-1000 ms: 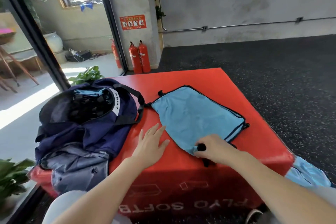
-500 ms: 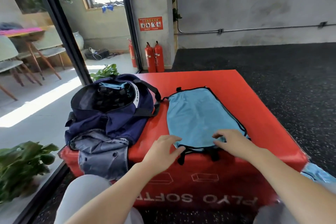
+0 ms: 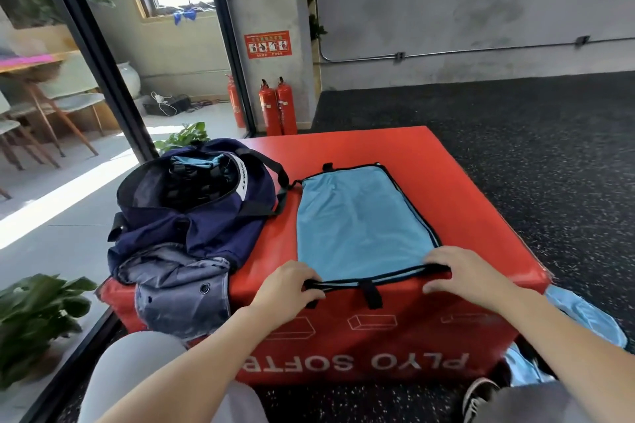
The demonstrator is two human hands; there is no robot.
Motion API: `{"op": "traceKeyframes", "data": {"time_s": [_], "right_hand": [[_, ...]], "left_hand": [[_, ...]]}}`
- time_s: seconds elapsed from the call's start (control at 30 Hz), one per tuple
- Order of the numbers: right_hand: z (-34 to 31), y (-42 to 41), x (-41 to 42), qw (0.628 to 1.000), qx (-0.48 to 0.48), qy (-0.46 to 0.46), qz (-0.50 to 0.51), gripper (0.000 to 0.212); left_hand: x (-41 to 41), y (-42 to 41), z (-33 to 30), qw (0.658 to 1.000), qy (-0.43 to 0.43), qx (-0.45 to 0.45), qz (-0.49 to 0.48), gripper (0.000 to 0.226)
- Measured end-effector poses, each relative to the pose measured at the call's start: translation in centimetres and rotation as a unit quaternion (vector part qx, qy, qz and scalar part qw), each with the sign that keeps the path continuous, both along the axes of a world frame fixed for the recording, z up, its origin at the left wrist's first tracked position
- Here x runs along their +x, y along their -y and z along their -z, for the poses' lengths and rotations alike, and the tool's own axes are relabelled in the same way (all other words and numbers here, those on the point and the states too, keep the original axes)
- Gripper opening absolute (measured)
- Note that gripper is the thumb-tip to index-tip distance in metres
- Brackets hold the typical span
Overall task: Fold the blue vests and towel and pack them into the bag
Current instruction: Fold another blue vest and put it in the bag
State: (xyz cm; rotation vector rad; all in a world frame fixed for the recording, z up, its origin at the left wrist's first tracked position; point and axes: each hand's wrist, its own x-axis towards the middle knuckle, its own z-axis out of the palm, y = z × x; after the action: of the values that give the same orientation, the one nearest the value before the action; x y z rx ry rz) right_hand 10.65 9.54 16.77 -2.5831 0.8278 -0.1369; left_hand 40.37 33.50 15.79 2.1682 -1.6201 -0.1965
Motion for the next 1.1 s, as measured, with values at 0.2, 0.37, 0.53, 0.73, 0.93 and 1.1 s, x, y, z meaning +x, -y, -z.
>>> {"op": "traceKeyframes", "data": {"time_s": [0.2, 0.37, 0.53, 0.73, 0.93, 1.1], "right_hand": [[1.3, -0.7, -0.7, 0.998, -0.008, 0.058, 0.001, 0.030], [1.9, -1.4, -0.7, 0.994, -0.095, 0.058, -0.020, 0.014], [1.7, -1.6, -0.8, 0.989, -0.133, 0.045, -0.037, 0.008], [-0.7, -2.4, -0.9, 0.997, -0.003, 0.077, 0.023, 0.008], [-3.2, -2.1, -1.4, 0.984, 0.106, 0.133, 0.056, 0.010], [-5.0, -1.2, -0.7, 0.968, 0.167, 0.172, 0.075, 0.011]], "left_hand": [[0.4, -0.9, 0.8, 1.000, 0.017, -0.008, 0.024, 0.034], [0.2, -1.3, 0.3, 0.999, 0.028, -0.022, 0.022, 0.023], [0.3, -1.5, -0.5, 0.999, -0.031, -0.015, -0.001, 0.017], [0.3, -1.5, -1.4, 0.999, -0.030, -0.042, 0.006, 0.009], [0.8, -1.7, -3.4, 0.986, -0.153, -0.061, -0.031, 0.008], [0.9, -0.7, -5.3, 0.959, -0.252, -0.120, -0.053, 0.010]]}}
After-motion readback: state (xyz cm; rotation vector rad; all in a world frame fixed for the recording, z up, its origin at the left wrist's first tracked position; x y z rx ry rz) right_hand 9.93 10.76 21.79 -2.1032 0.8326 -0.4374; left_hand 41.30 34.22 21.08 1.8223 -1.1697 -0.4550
